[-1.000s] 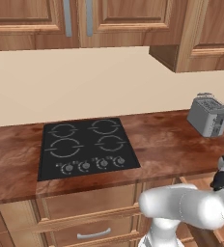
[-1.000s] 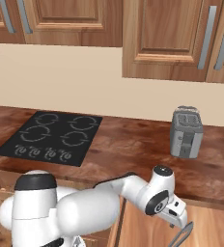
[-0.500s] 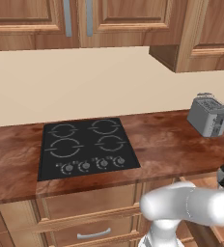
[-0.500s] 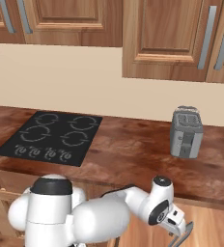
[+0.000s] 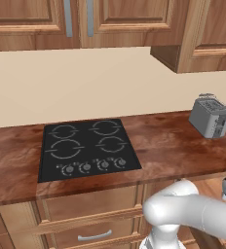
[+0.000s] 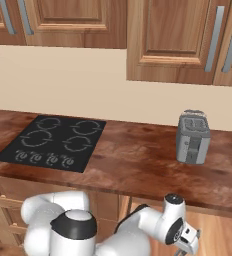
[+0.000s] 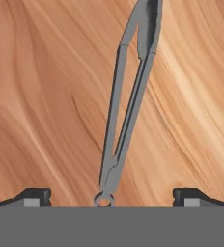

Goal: Take the tongs from the drawer on the right and place them on the dining counter next to the tray containing the hot dog.

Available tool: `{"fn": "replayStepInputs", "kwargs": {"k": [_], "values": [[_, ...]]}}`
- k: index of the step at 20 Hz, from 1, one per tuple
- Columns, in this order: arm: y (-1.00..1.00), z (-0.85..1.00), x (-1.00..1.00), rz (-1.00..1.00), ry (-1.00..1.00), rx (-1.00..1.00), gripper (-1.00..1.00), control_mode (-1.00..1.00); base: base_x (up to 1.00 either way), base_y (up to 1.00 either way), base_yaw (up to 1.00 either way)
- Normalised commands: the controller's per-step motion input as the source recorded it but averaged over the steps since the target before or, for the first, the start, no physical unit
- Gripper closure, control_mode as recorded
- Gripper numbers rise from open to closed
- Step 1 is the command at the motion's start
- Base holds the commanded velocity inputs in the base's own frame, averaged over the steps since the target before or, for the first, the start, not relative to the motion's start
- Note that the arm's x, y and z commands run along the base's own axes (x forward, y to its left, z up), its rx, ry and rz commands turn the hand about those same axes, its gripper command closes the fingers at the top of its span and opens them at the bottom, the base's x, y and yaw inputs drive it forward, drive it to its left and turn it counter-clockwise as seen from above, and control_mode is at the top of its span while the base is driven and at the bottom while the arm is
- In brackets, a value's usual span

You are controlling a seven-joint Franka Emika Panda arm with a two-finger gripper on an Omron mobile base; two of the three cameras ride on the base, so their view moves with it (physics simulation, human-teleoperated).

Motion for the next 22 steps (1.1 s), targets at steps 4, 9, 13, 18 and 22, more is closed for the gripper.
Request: {"fn": "replayStepInputs", "kwargs": {"k": [4, 9, 13, 18, 22], "values": [[0.00, -0.20, 0.11, 0.00, 0.00, 0.00, -1.00, -1.00, 0.00, 0.00, 0.00], [-0.01, -0.30, 0.06, 0.00, 0.00, 0.00, -1.00, -1.00, 0.00, 0.00, 0.00], [-0.14, -0.46, 0.03, 0.00, 0.00, 0.00, -1.00, -1.00, 0.00, 0.00, 0.00], [-0.25, -0.37, 0.08, 0.00, 0.00, 0.00, -1.00, -1.00, 0.00, 0.00, 0.00], [-0.32, -0.36, 0.01, -0.03, 0.00, 0.02, -1.00, -1.00, 0.00, 0.00, 0.00]]}}
